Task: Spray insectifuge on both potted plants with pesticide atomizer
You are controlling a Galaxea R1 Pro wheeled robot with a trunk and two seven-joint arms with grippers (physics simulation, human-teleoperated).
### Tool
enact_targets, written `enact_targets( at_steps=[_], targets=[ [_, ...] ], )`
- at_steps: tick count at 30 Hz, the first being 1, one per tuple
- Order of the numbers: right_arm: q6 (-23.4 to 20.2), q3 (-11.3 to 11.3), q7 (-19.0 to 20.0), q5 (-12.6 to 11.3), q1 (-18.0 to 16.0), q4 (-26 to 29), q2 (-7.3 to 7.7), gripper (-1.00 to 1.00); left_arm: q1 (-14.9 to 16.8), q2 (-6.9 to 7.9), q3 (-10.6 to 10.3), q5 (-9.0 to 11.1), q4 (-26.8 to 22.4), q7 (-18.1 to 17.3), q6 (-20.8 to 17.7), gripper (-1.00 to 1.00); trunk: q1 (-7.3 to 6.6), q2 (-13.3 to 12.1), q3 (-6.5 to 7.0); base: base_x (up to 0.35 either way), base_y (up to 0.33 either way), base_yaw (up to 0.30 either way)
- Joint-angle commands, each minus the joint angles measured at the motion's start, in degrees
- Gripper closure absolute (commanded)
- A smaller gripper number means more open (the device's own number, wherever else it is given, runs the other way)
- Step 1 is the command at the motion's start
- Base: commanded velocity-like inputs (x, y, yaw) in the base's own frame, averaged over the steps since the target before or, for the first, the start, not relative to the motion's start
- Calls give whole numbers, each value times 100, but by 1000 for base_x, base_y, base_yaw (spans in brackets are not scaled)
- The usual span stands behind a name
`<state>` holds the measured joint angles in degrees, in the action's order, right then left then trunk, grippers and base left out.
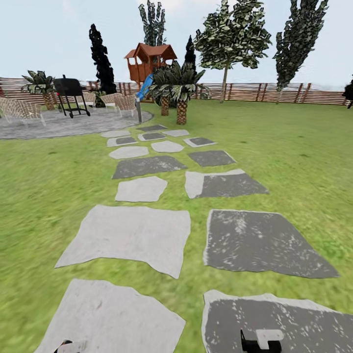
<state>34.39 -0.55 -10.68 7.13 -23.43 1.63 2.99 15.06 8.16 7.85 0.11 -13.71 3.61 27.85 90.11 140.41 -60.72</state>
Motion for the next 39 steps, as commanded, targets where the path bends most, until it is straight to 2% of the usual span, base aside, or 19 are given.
enact_targets(
  at_steps=[1, 39],
  targets=[
    [6, -7, -47, 61, -3, -5, 0, -100, 3, 0, -3, -2, 3, 17, 19, 100, 2, 2, -5, 339, 0, 0],
    [6, -6, -47, 61, -3, -5, -9, -100, 1, 1, -2, 6, 7, 17, 19, 100, 2, 2, -5, 339, 0, 23]
  ],
)
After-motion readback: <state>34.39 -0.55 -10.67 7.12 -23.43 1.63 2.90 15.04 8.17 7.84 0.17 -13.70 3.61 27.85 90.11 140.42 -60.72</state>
